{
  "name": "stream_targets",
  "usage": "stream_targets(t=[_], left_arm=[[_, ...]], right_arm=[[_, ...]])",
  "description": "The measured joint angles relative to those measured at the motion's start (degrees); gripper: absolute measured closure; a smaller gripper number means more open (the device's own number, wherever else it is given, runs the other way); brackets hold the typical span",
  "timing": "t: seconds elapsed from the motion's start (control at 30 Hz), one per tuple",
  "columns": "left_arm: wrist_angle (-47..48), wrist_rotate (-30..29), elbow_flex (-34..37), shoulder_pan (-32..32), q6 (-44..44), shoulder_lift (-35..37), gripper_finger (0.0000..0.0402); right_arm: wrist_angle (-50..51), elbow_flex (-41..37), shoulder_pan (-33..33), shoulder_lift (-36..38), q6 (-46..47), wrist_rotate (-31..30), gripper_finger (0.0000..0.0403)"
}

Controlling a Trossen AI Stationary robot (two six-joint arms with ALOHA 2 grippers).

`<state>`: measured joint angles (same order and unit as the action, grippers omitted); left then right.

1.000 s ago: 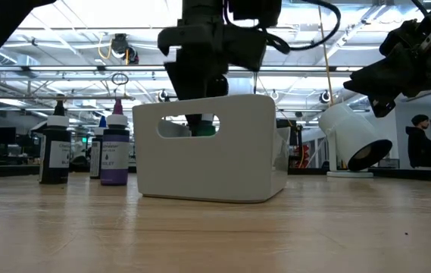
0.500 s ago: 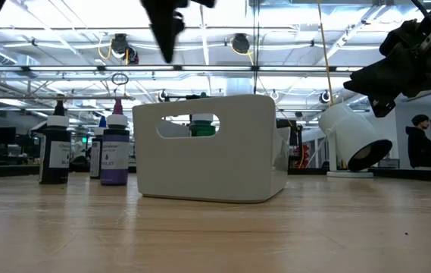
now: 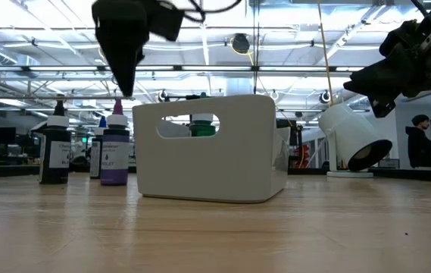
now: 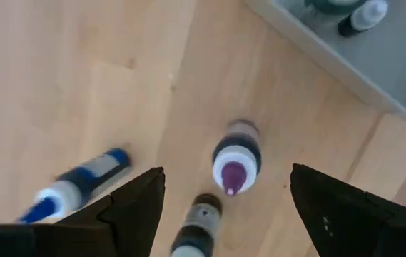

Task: Pick & Place food coloring
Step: Put the large violet food coloring bottle into the white bin

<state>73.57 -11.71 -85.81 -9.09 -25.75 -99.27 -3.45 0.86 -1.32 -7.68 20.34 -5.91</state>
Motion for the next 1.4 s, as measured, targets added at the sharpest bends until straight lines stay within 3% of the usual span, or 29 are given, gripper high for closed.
stream_targets(t=[0.1, 0.47, 1.03, 1.4], left_arm=[[-6.2, 2.4, 5.5, 0.6, 0.2, 1.4, 0.0109], [-12.8, 4.7, 15.1, 2.4, -0.4, 1.7, 0.0123], [-13.9, 4.2, 15.4, 4.0, 1.8, 1.8, 0.0125], [-13.9, 8.1, 14.7, 4.0, 3.6, 1.8, 0.0166]], right_arm=[[-0.2, 0.0, 0.0, 0.0, 0.0, 0.0, 0.0325], [-0.1, 0.0, 0.0, 0.0, 0.0, 0.0, 0.0325], [-0.1, 0.0, 0.0, 0.0, 0.0, 0.0, 0.0325], [-0.1, 0.0, 0.0, 0.0, 0.0, 0.0, 0.0325]])
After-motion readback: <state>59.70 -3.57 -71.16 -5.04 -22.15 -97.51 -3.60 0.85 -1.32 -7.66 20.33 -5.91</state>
